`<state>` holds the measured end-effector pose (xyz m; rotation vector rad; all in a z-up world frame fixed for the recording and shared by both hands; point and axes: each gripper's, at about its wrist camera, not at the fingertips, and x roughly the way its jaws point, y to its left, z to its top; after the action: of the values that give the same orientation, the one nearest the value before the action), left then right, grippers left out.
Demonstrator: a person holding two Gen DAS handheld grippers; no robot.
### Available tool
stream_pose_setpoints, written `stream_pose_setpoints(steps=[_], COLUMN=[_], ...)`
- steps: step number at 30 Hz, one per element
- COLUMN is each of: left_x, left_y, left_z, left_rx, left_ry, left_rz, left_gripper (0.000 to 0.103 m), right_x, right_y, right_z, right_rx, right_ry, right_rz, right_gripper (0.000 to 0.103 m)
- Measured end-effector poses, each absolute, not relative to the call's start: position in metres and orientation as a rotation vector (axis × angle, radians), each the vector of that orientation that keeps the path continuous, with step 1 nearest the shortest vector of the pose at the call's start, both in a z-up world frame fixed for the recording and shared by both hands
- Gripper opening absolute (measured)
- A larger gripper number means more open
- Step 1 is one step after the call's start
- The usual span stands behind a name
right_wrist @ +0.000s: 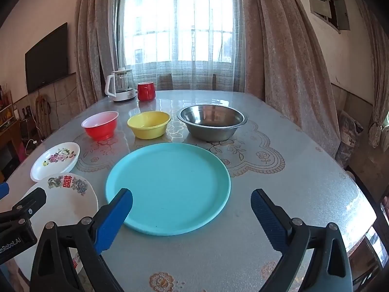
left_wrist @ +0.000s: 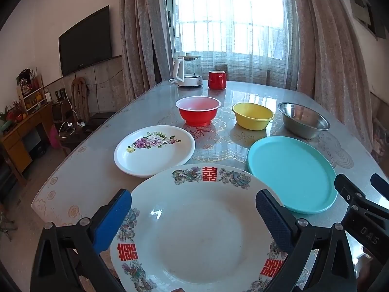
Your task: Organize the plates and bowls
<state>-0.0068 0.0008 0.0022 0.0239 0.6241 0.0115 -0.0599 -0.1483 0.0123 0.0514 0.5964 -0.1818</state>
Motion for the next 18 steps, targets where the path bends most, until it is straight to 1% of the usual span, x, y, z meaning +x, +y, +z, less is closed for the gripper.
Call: stream_pose_setpoints(steps=[5, 18], left_x=[-0.01, -0.016], left_y=[0.002, 0.004], left_z=[0.004, 0.006], left_rx=[0.021, 0.016], left_ry=[0.616, 0.621], left_rz=[0.022, 0.007], left_gripper=[0.103, 0.103], right_x=[-0.046, -0.049], right_y=[-0.176, -0.173], right_z=[0.006, 0.005], right_rx=[0.085, 0.091], right_ry=[0.596, 0.597], right_rz=[-0.141, -0.084], right_gripper=[0.1, 0.1])
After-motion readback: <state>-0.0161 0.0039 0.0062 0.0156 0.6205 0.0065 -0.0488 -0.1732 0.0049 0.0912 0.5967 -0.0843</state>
